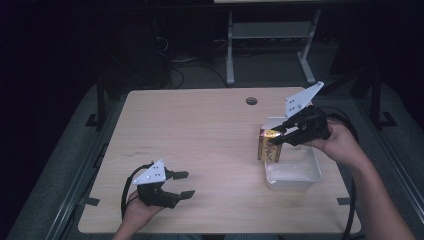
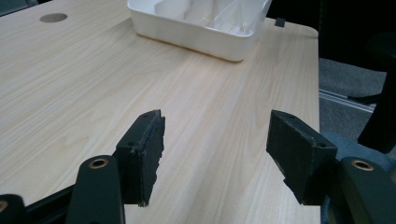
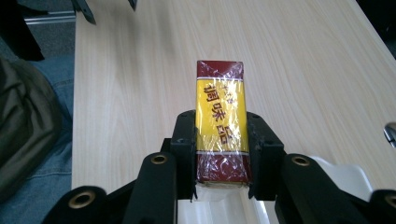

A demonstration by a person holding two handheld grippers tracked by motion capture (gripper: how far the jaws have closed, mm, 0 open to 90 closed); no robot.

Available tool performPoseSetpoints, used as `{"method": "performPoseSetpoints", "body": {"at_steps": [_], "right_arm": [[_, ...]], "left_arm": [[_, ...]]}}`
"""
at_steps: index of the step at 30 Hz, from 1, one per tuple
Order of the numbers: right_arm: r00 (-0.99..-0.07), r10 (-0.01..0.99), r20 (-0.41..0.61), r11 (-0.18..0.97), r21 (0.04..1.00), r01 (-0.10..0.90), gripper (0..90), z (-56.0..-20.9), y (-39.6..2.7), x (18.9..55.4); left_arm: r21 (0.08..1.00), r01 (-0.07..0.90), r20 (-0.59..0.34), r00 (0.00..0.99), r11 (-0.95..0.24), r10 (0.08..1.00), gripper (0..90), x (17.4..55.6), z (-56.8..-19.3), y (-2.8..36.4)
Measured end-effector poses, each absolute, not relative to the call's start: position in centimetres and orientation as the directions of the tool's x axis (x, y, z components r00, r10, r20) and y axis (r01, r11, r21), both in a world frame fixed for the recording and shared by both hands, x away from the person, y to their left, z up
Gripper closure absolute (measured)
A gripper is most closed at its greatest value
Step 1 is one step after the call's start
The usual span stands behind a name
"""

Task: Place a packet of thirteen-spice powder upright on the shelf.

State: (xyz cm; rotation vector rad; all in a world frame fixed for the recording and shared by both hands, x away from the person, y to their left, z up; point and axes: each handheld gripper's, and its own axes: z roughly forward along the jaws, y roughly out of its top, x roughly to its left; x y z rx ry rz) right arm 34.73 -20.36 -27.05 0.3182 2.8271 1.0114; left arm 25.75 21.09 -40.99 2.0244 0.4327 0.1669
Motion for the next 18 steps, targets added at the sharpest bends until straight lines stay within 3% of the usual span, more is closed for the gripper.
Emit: {"method": "performPoseSetpoints", "body": {"at_steps": [18], "right_arm": [[-0.944,0.328,-0.039,0.769,0.592,0.243,67.9,-28.8,-22.7,36.3]], "left_arm": [[0.86,0.245,-0.034,0.903,-0.449,0.428,31.0,26.1,-41.4,21.7]]}}
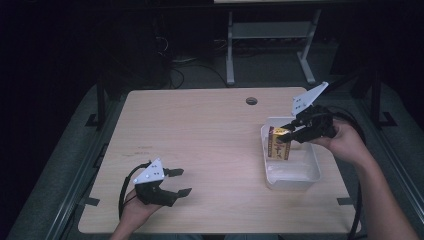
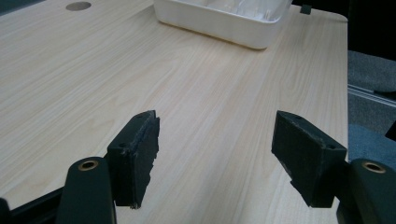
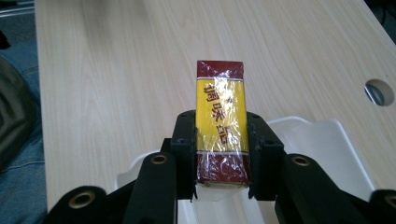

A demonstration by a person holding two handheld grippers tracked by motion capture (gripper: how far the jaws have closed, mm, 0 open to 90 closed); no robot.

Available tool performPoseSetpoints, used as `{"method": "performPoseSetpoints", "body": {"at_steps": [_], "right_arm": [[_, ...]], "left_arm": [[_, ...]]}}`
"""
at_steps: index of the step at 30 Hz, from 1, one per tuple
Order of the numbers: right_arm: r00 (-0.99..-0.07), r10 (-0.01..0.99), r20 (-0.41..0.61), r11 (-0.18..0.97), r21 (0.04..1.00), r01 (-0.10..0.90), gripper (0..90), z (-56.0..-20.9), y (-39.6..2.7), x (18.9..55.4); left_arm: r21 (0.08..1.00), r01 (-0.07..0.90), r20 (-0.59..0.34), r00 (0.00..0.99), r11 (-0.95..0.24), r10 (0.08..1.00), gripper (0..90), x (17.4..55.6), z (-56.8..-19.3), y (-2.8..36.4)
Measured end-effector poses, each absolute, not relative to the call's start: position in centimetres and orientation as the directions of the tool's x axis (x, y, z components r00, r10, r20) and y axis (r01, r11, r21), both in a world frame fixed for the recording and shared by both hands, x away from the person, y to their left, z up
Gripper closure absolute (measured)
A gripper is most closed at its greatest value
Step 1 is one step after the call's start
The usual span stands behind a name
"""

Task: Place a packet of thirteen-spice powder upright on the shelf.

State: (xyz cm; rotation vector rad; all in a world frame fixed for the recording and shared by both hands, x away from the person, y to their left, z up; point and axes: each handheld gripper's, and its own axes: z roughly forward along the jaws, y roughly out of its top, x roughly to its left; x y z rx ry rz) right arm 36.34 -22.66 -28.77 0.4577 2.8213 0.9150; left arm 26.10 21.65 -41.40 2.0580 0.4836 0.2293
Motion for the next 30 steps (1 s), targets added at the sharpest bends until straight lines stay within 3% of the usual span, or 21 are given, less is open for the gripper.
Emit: {"method": "performPoseSetpoints", "body": {"at_steps": [30], "right_arm": [[-0.93,0.368,-0.023,0.819,0.481,0.312,67.8,-34.6,-22.9,37.3]], "left_arm": [[0.868,0.235,-0.034,0.907,-0.437,0.42,30.5,25.9,-41.4,21.6]]}}
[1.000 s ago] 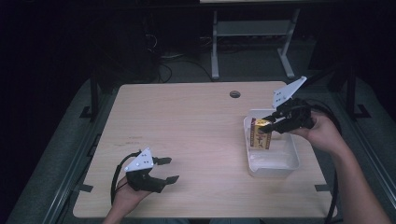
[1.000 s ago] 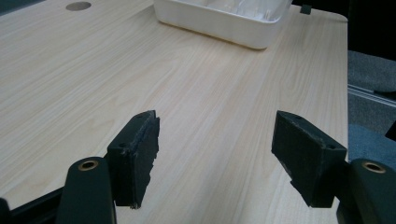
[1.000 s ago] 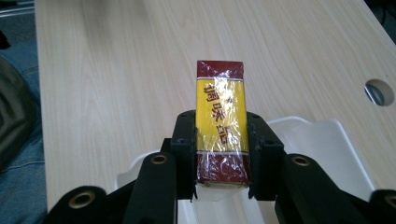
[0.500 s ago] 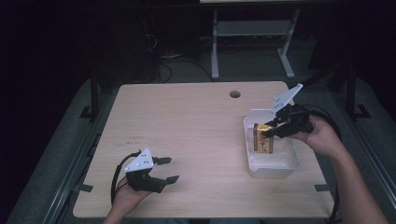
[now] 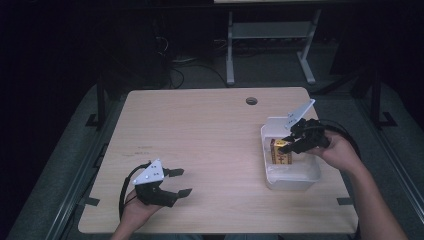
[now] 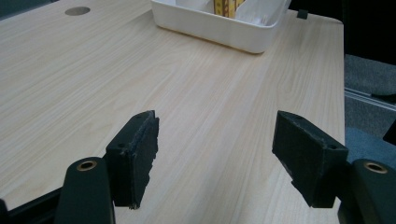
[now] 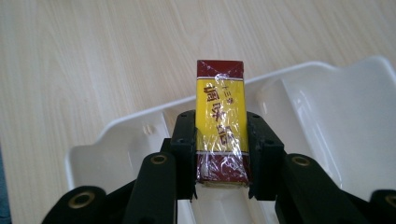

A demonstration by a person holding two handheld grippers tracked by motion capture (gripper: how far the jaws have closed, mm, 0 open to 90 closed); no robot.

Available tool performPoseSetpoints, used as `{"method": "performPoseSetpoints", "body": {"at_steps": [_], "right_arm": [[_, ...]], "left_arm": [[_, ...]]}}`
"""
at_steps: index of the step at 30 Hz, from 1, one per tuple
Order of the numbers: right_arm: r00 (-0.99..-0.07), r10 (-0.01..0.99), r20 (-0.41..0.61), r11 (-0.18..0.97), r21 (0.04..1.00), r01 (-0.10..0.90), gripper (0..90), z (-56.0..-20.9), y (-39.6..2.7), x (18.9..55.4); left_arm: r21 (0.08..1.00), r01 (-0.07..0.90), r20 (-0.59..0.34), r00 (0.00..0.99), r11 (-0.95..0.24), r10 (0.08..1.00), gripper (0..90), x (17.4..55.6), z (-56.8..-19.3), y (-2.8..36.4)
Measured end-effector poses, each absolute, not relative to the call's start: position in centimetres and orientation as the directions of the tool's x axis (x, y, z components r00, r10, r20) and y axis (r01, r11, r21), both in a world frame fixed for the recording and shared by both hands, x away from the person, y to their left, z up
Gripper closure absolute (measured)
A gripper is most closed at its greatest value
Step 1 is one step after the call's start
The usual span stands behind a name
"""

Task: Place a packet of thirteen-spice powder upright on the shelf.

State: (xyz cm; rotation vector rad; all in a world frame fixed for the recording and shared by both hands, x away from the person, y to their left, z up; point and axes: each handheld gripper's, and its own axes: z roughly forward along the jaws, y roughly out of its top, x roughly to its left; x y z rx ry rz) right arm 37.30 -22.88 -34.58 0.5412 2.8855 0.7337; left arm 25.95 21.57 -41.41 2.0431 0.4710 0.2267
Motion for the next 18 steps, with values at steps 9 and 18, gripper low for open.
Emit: {"method": "performPoseSetpoints", "body": {"at_steps": [9,18], "right_arm": [[-0.916,0.4,-0.016,0.799,0.495,0.34,66.2,-35.3,-24.0,37.0],[-0.89,0.453,-0.048,0.781,0.504,0.37,62.3,-36.2,-26.0,35.9]], "left_arm": [[0.869,0.231,-0.032,0.908,-0.437,0.417,30.5,25.9,-41.4,21.5],[0.869,0.229,-0.033,0.911,-0.439,0.41,30.4,25.8,-41.5,21.1]]}}
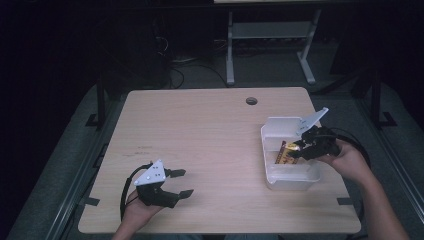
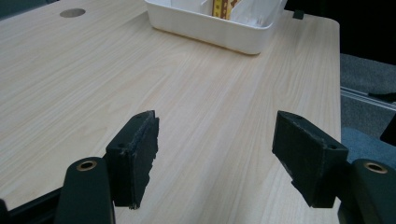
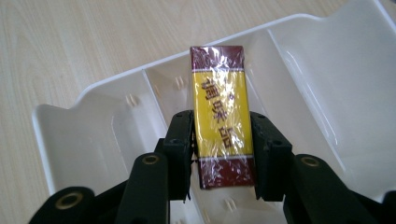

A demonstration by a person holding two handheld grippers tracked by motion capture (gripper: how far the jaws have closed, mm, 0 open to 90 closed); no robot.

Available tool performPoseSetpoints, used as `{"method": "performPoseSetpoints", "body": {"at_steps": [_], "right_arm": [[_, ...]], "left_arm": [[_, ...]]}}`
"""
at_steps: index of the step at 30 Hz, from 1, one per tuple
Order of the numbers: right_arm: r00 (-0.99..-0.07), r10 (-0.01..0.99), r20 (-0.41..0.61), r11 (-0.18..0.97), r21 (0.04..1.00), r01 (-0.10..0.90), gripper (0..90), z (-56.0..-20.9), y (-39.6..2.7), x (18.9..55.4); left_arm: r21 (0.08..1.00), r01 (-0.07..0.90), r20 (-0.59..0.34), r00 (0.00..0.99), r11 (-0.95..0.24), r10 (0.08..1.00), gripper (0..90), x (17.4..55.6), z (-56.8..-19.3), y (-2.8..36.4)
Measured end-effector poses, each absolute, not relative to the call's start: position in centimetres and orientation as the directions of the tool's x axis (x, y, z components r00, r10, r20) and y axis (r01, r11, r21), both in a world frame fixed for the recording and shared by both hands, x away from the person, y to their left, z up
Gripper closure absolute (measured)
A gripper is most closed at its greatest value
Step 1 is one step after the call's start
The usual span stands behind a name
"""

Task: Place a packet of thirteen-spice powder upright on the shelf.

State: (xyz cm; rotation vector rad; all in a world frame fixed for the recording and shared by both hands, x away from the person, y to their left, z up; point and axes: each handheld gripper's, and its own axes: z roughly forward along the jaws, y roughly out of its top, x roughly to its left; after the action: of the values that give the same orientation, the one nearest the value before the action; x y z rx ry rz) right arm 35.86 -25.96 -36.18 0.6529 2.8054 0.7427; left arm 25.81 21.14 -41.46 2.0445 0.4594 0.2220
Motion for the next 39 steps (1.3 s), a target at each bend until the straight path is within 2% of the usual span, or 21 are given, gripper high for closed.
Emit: {"method": "performPoseSetpoints", "body": {"at_steps": [1,6,11,22,39], "right_arm": [[-0.885,0.462,-0.054,0.782,0.495,0.378,58.1,-36.3,-26.2,35.8],[-0.881,0.468,-0.062,0.795,0.465,0.39,56.7,-36.7,-26.2,35.8],[-0.884,0.46,-0.08,0.81,0.446,0.381,60.3,-36.7,-26.1,35.7],[-0.886,0.434,-0.163,0.856,0.38,0.35,61.1,-36.1,-25.2,35.7],[-0.856,0.471,-0.213,0.837,0.413,0.358,56.1,-35.6,-26.1,35.6]], "left_arm": [[0.868,0.229,-0.034,0.912,-0.44,0.408,30.5,25.8,-41.5,21.1],[0.869,0.23,-0.035,0.912,-0.439,0.408,30.4,25.8,-41.5,21.1],[0.87,0.229,-0.034,0.912,-0.437,0.41,30.3,25.8,-41.5,21.1],[0.869,0.228,-0.033,0.913,-0.44,0.407,30.1,25.8,-41.5,21.0],[0.867,0.227,-0.032,0.914,-0.444,0.404,30.1,25.8,-41.5,21.0]]}}
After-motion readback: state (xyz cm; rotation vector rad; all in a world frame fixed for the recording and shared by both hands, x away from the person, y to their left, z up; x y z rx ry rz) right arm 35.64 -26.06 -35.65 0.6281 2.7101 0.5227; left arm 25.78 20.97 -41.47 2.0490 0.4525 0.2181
